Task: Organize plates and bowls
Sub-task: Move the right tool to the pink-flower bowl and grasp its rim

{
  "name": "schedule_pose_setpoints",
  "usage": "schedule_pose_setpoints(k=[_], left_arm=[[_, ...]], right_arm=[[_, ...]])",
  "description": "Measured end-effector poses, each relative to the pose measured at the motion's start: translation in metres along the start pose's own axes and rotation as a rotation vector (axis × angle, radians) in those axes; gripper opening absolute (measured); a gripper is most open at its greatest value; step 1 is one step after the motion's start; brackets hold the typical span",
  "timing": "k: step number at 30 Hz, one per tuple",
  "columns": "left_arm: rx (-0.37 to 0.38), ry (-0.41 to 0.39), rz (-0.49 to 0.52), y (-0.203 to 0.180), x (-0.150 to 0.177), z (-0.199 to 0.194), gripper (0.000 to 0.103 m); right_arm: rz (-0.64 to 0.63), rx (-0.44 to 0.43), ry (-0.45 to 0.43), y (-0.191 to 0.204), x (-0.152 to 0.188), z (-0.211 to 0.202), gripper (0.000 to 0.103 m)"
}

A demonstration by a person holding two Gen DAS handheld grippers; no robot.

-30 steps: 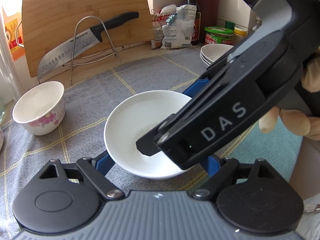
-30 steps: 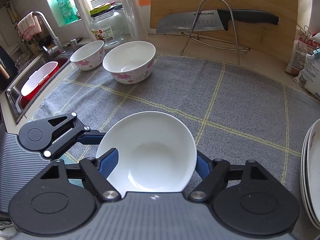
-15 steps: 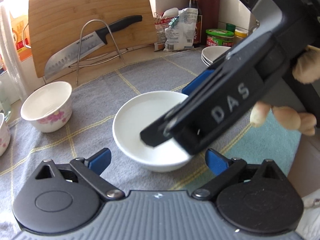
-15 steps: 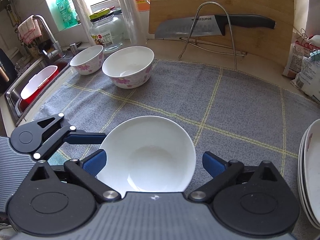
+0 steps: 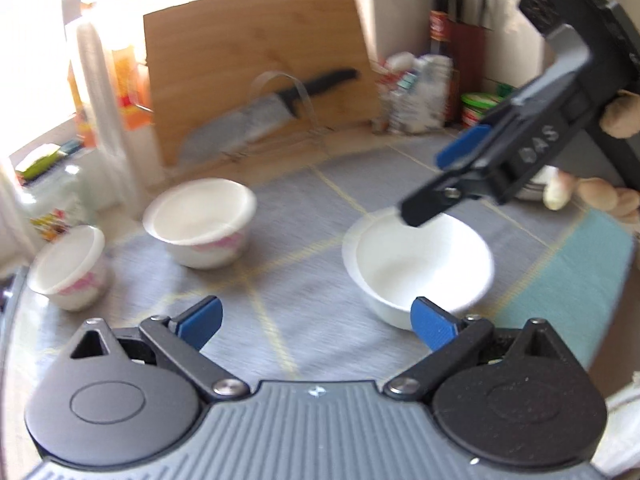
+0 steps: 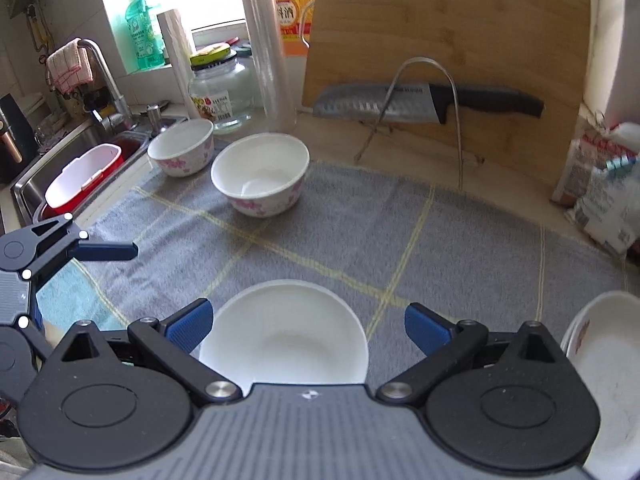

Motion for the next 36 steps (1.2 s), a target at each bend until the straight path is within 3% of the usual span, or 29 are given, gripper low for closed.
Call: schedule_pose_setpoints(k=[9,14,36], left_arm=[[-0.182,-0.019,-0.068,0.061,-0.006,0.027,0.1],[-0.215,-0.028,-0.08,0.072,-0.004,0.046,0.1],[-0.174,0.017,-0.071,0.08,-0.013,0.106,0.1]], right_arm=[[-0.086,-0.018,-0.024,0.026,-0.043,0.031,0.103],[-0.094,-0.058,-0.021,0.036,-0.063,0.053,0.103],[-0.081,-0.097,0.061,0.033,-0.107,0.128,0.103]])
Point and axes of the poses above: each gripper's, at about its wrist camera, not at the fingertips, and z roughly the way its jaws point, y to its left, x to its underside, the point moved 4 cm from there along z, roughly the way its jaws point, and after that the axes turned 3 degrees about -y, right-handed, at the moved point
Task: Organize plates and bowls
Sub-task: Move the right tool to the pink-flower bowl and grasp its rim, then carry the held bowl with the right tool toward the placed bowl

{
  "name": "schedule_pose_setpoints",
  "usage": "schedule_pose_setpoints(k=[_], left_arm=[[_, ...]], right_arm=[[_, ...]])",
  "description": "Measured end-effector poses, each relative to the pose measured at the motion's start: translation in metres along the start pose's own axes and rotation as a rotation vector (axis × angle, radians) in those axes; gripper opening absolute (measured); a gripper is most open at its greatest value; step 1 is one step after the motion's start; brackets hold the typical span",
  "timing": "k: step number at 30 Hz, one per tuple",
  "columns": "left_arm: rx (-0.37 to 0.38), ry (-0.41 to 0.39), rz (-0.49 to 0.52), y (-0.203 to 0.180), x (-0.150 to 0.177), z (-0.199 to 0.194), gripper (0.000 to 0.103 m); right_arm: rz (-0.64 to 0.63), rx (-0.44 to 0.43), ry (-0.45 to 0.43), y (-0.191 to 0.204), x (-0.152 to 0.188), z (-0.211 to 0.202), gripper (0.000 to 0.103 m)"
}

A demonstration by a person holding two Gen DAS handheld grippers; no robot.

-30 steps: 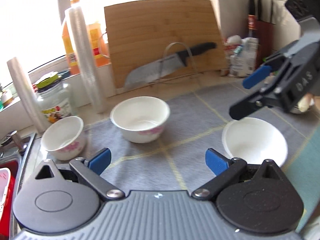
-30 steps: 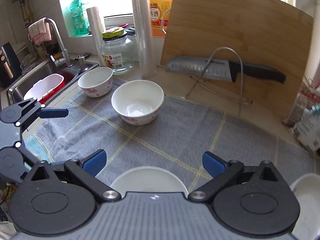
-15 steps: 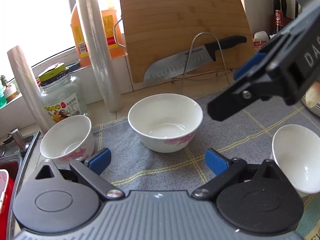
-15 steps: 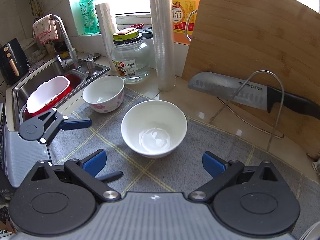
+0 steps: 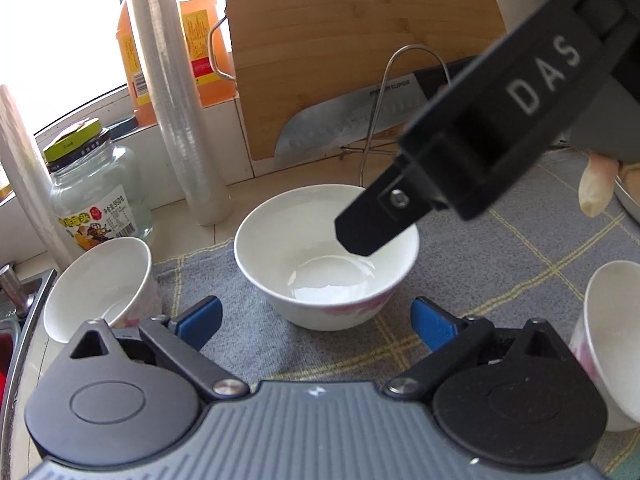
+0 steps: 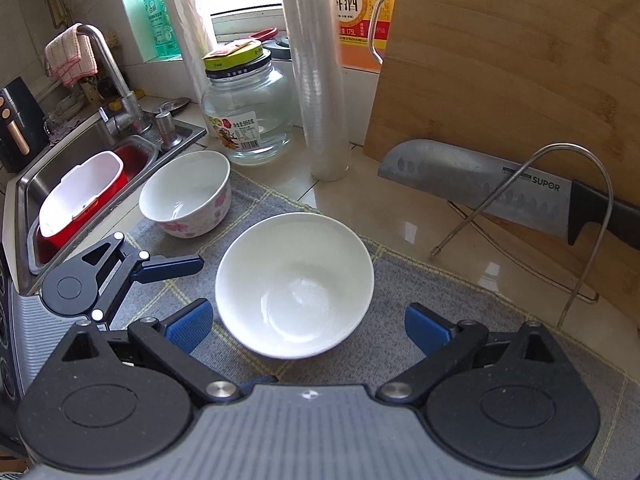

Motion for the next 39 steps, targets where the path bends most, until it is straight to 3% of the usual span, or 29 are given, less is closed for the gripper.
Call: schedule_pose_setpoints(k=[16,24,39], left_arm=[[0.035,-0.007,0.024,-0.003,-0.002,0.014,0.098],[0.043,-0.021,0.018,-0.001,-0.005,0.015,0.089],[0.057,-0.029,0.021,-0.002,-0.005,0.014,0.087]], right_arm=[[0.036,-0.054,0.029,-0.012,-0.011,0.041,0.103],[0.04,-0.084,0.034,-0.013,-0.012,0.051,0.102],[0.039,-0.088,0.029,-0.013,-0.014,0.057,0.081]])
Point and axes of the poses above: each gripper's, at about its wrist camera, not at the fingertips, and z roughly the way its jaws point, y to its left, x to its underside, the point moved 4 cm from there along z, roughly the way its jaws point, and after that the axes turned 3 degrees about -y, right-handed, at the moved point
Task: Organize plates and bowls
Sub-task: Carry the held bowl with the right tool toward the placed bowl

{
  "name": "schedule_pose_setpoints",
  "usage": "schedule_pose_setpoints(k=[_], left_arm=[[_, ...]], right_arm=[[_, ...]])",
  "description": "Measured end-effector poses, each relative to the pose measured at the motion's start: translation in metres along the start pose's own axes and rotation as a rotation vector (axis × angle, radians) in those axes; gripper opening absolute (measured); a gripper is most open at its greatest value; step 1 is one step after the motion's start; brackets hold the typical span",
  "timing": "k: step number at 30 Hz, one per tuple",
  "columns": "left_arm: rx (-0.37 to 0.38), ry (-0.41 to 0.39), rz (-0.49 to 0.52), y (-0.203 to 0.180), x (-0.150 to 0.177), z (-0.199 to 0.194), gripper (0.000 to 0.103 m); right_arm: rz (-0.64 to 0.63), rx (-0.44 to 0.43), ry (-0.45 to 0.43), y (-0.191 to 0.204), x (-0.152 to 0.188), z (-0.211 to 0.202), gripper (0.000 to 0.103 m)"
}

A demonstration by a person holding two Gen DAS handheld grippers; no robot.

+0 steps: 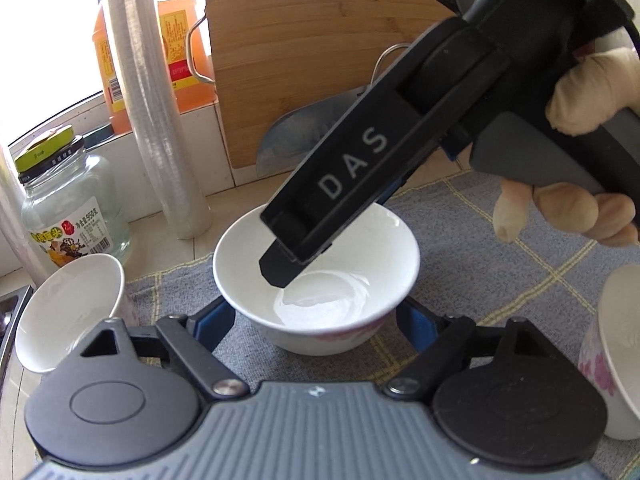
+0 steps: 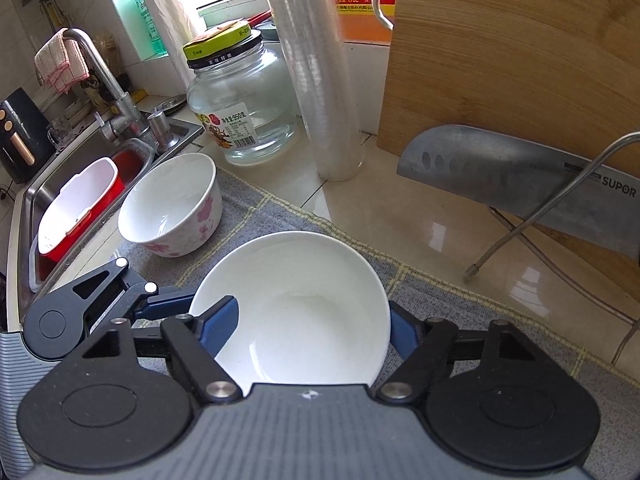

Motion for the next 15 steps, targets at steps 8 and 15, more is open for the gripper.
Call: schedule_pose_setpoints(k=[8,15], left_arm=[[0.002,0.004,0.0,0.0012,0.0,0.0006,0.087],[-0.002,0.011,0.016,-0.0018,0.0,0.0001,0.087]], right_arm=[[0.006,-0.001,-0.002,-0.0006,0.0005,-0.0009,0.08],[0.021,0.003,0.002,-0.0018,0.0008,-0.0019,0.08]])
Point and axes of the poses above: each gripper's, at about its wrist camera, not at the fingertips, and z roughly the way its jaws point, y to its left, x to its underside, the point moved 4 cm from there along z, roughly the way its jaws point, and after that the axes turned 3 degrees about -y, right-handed, at the moved point
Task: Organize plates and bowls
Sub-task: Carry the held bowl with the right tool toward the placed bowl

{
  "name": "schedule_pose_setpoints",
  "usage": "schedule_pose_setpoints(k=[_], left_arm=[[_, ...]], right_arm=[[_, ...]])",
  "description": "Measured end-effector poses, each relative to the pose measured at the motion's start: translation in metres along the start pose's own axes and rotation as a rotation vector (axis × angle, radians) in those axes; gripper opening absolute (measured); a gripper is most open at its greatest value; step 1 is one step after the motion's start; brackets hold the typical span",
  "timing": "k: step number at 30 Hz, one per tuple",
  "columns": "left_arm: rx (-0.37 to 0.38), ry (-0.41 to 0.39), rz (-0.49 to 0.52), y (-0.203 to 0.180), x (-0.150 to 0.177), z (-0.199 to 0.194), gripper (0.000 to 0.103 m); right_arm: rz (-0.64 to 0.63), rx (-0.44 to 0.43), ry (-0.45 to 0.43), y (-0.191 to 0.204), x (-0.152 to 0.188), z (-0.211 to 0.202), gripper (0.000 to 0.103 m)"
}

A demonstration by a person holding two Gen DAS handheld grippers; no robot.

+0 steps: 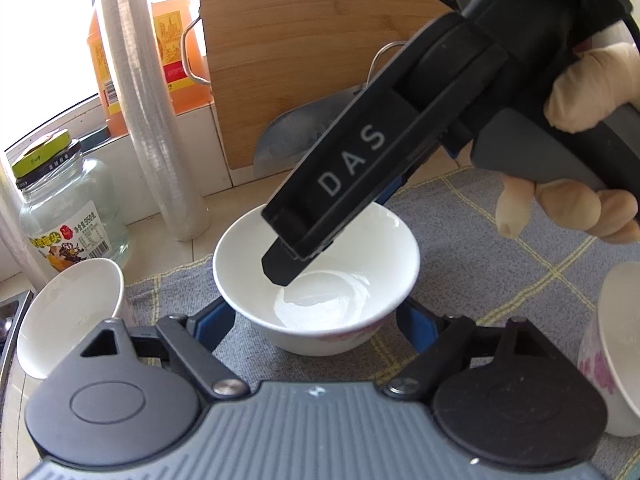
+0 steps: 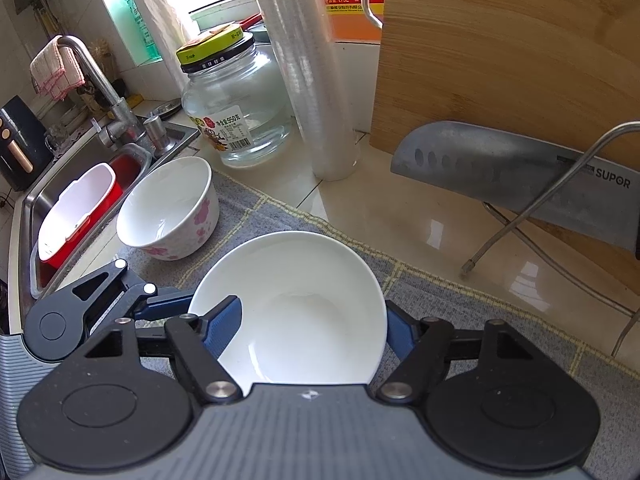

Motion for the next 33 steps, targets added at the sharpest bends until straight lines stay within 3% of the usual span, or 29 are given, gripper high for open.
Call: schedule_pose_setpoints(k=[14,33], left_arm=[[0.032,0.009,0.034,-0.012,-0.012,-0.025,0.087],[0.072,-0.022,0.094,-0.053,-0.026,-0.09,0.087]], right_arm=[[0.001,0.016,-0.004,0.009,0.007,-0.029,0.08],[-0.001,0.041,-0.073,0.031,0.042,-0.112,0.08]])
Point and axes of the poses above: each gripper's, at about its wrist camera, not at the fingertips, and z roughly the way its jaws point, y to its left, x to its underside, the point moved 4 cm from there along z, roughly the way its jaws point, and after that the axes turned 3 degrees about -y, right-handed, at the moved point
